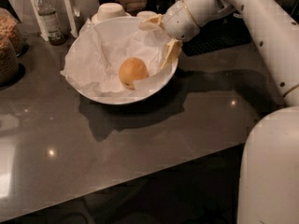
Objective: Pick orange from white bowl
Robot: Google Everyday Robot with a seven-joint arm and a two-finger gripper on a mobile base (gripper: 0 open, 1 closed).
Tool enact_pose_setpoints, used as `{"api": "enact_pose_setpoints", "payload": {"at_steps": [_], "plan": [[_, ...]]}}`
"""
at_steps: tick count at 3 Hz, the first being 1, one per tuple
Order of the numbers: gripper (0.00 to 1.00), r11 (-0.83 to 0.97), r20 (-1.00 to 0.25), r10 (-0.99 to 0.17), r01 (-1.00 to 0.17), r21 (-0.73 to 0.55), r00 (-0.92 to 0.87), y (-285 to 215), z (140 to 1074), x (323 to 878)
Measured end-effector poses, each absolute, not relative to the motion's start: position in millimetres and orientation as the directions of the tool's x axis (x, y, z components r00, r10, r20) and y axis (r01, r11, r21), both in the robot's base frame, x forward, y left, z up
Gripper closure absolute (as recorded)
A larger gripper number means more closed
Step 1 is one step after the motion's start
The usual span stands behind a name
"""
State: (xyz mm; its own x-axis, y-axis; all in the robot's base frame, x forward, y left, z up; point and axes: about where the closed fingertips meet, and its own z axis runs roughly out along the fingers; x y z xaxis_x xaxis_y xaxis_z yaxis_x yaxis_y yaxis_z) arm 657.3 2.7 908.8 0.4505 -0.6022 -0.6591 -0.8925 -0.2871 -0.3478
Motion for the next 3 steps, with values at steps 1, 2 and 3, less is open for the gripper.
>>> {"api": "enact_pose_setpoints", "payload": {"at_steps": [1,2,3], "plan": [[0.00,-0.287,-0.659,-0.602,-0.893,-0.348,0.451,2.8,908.8,657.2],[0.04,-0.288,-0.647,-0.613,-0.891,-0.352,0.454,7.3,914.8,655.8],[0.07,-0.287,-0.591,-0.661,-0.884,-0.369,0.462,16.2,939.4,648.2]]}}
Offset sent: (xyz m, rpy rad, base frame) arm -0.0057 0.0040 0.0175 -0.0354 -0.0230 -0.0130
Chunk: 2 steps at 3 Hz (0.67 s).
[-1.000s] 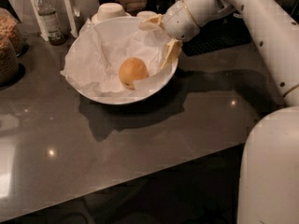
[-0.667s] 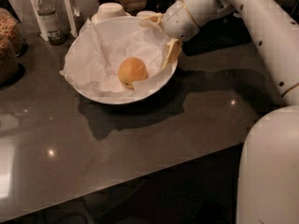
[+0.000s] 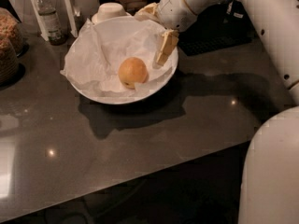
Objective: Pick orange from white bowl
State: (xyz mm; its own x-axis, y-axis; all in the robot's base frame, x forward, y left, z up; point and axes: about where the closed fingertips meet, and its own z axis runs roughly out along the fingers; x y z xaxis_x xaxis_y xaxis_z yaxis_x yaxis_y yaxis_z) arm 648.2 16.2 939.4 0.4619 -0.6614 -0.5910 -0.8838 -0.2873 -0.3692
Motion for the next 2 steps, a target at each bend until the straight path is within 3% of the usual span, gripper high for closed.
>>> {"api": "enact_pose_setpoints", "payload": {"at_steps": [1,2], "plan": [[0.05,-0.287,-0.585,-0.664,-0.881,-0.376,0.466,17.1,944.0,647.0],[0.19,-0.287,-0.585,-0.664,-0.881,-0.376,0.466,17.2,944.0,647.0]]}}
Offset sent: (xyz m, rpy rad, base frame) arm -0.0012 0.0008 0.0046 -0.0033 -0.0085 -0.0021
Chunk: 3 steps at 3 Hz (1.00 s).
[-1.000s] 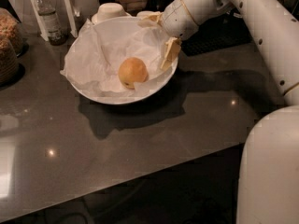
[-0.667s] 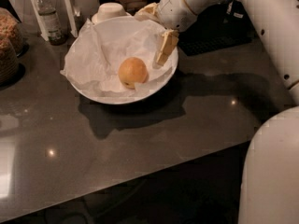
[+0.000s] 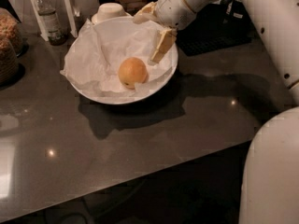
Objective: Pick orange from white bowl
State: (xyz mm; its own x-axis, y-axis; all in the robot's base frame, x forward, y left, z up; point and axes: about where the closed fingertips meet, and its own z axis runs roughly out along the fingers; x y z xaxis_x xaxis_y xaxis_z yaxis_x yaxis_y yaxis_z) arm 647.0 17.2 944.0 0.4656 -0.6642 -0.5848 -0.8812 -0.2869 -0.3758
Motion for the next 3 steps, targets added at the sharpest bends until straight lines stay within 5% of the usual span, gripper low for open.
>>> {"api": "enact_pose_setpoints", "payload": {"at_steps": [1,3], "plan": [[0.25,-0.325,-0.553,-0.670,-0.865,-0.382,0.495,54.3,935.2,641.9],[0.15,-0.384,-0.514,-0.681,-0.852,-0.357,0.522,117.6,921.1,619.4]]}}
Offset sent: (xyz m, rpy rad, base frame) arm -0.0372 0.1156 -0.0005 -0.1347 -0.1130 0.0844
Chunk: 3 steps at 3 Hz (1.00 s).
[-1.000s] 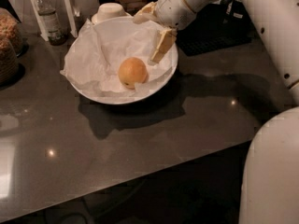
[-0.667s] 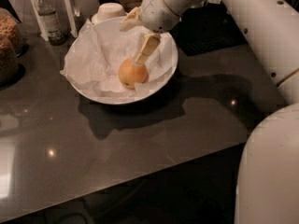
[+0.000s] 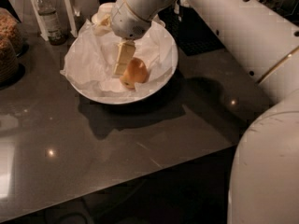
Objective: Pick orange from white bowl
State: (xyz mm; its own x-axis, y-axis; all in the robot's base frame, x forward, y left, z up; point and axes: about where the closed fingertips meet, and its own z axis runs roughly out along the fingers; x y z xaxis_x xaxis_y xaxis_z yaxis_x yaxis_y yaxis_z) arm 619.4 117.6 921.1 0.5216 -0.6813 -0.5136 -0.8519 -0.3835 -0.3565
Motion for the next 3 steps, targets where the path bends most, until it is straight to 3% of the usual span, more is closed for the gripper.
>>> {"api": "enact_pose_setpoints", "payload": {"at_steps": [3], "plan": [[0.17,-0.085,-0.610,-0.750,-0.952,-0.295,0.256,64.5,887.5,637.0]]}}
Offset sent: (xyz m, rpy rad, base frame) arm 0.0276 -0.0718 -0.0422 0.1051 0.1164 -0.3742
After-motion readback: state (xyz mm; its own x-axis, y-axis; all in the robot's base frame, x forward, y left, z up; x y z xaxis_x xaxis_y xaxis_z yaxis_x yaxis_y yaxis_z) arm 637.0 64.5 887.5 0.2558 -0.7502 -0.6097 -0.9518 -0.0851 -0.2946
